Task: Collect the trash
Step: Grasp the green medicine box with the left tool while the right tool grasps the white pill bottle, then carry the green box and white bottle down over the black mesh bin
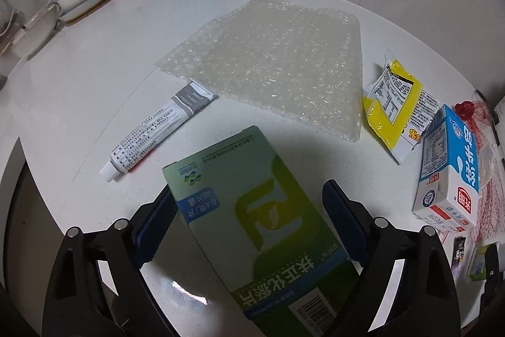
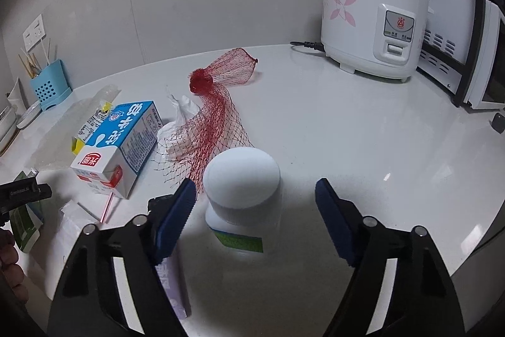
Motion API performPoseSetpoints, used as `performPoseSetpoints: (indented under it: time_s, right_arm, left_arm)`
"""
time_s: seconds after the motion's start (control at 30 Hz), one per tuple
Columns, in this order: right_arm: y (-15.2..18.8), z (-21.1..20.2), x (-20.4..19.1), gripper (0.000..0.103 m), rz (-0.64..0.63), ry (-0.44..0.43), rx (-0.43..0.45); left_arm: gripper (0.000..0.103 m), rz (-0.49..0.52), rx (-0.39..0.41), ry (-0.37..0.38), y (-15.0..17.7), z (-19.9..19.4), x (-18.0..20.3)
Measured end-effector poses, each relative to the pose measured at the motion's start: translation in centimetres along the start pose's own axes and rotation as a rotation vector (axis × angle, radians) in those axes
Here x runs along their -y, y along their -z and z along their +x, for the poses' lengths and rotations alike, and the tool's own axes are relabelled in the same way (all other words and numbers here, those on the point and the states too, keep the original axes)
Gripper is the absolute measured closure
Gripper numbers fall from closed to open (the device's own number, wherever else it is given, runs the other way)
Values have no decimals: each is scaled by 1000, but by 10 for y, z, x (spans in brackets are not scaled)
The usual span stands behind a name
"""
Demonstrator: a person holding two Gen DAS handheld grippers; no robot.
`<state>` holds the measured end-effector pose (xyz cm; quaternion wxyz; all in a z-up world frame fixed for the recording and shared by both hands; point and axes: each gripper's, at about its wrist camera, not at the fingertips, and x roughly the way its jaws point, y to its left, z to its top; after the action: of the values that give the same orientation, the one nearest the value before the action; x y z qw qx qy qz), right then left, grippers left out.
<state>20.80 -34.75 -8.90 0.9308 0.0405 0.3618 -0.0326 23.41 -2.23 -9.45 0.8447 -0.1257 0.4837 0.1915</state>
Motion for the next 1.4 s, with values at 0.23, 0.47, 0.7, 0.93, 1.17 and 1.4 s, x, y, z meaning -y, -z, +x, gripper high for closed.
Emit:
performPoseSetpoints:
  time_s: [0.23,0.47,0.7,0.93,1.17,1.4]
  right_arm:
    - [-1,3,0,63,15,10,-20]
    - [0,-18,-1,63,6,26,17]
    - [6,-47,-5,63,-6,12,57]
    - [21,-84,-11,63,-34,-16,107]
    - [65,-129,-21,63,-72,-82,167]
    - [136,-170,-39,63,-107,-150,198]
  left_arm:
    - [55,14,21,10,6,-11,-9]
    - [56,48,50,71,15,-23,-16]
    - [56,115,135,117,31,-55,-24]
    - [56,173,229,179,54,-84,-39]
    - [56,211,318,274,96,-112,-66]
    - [56,246,418,352,164,-137,-95]
